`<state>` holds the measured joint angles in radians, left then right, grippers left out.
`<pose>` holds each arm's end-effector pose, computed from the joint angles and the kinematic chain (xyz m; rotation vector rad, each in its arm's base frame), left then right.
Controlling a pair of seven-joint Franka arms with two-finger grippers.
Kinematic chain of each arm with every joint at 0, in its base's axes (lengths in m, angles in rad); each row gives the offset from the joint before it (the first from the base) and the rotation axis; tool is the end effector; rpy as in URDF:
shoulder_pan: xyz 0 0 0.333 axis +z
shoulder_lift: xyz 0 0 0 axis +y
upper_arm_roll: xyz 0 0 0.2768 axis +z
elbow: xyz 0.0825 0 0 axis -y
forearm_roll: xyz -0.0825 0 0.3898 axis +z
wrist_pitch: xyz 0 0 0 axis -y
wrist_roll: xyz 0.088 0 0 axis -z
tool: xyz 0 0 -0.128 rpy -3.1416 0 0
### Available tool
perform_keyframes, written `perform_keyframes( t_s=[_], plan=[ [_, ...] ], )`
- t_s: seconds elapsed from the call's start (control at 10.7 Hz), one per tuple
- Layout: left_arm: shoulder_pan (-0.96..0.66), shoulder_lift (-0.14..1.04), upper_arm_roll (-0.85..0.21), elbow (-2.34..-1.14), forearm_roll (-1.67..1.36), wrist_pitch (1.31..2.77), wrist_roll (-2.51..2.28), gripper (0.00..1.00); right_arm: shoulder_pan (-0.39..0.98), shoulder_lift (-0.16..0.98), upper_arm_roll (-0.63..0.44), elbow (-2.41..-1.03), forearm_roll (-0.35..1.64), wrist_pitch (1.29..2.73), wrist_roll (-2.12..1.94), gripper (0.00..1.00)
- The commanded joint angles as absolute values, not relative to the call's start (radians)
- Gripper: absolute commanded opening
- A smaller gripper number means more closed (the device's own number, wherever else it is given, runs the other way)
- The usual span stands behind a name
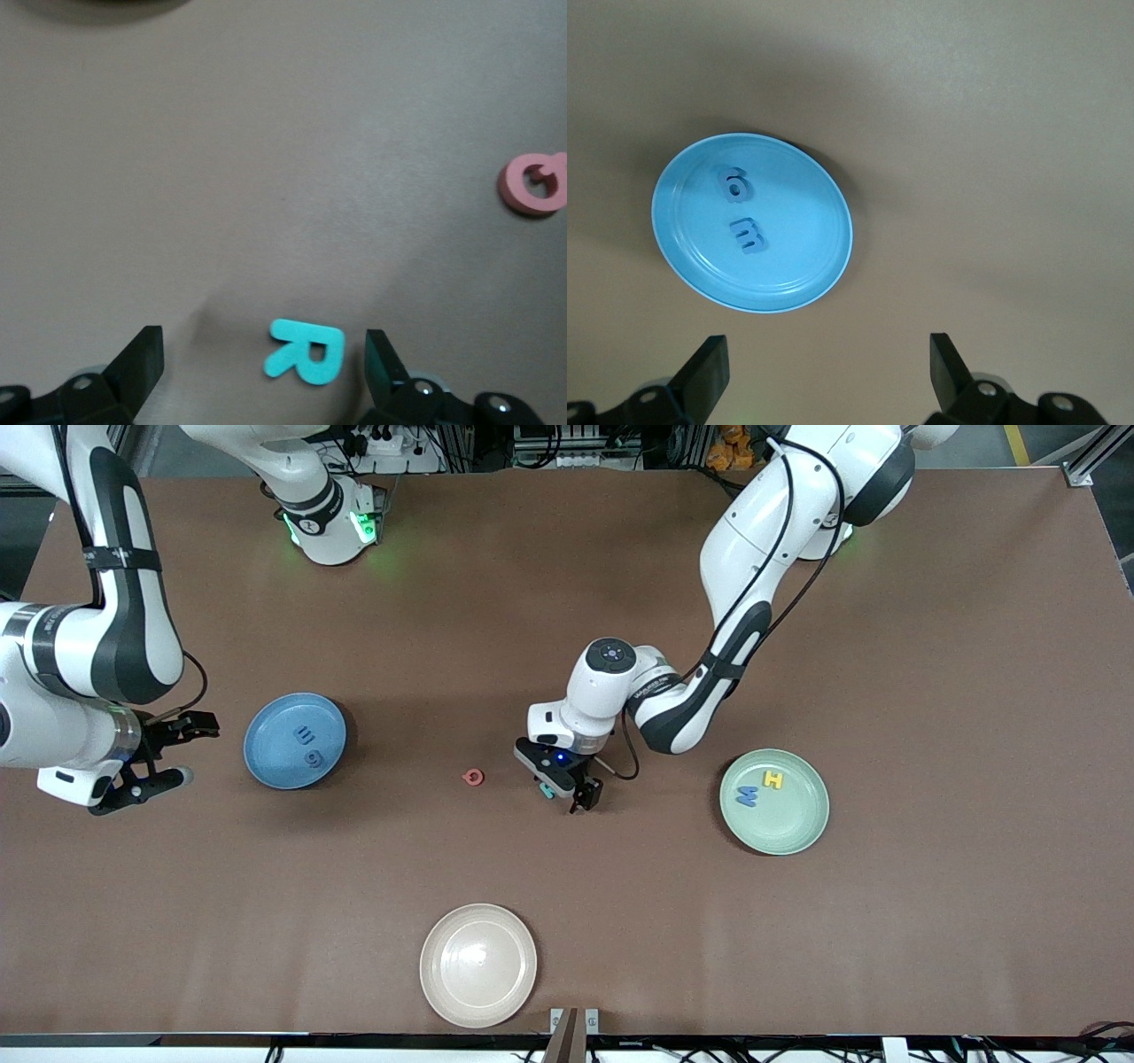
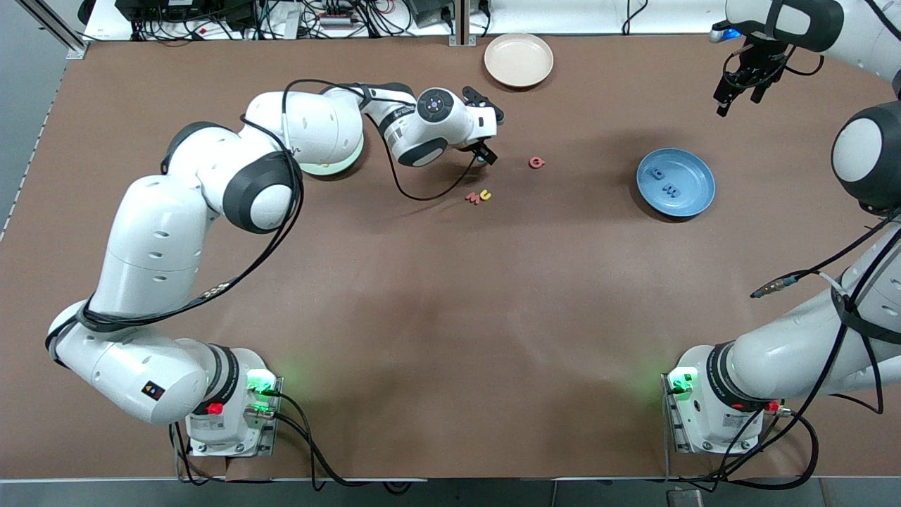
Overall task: Sort upper and lower case letters into plates
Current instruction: 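Grasp the cyan R with the left gripper and lift it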
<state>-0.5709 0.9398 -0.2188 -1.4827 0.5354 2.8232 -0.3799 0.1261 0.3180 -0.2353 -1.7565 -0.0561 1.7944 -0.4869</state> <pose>0.5109 -0.5109 0.1188 2.7266 -1.0844 0.6350 0.5920 -0.0655 0.3124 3.0054 0.6077 -0.4588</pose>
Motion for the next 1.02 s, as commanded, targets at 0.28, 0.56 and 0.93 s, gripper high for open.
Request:
perform_keyframes(
  t_s=[0.28,0.56,0.93],
  plan=[
    [-0.609,0.968,-0.195,-1.447,0.549,2.835,-0.405,0.84,0.118,0.305,-0.236,-1.759,-0.040,1.781,-0.512,1.00],
    [-0.607,0.968,-0.195,-1.448,0.557,2.836,-0.383,0.57,0.118,0.307,-0.235,-1.759,-0.040,1.781,-0.512,1.00],
    [-0.607,0.966,-0.196,-1.448,0.555,2.836,-0.388,0.06,0.118,0.307,-0.235,-1.761,-0.040,1.781,-0.512,1.00]
  ],
)
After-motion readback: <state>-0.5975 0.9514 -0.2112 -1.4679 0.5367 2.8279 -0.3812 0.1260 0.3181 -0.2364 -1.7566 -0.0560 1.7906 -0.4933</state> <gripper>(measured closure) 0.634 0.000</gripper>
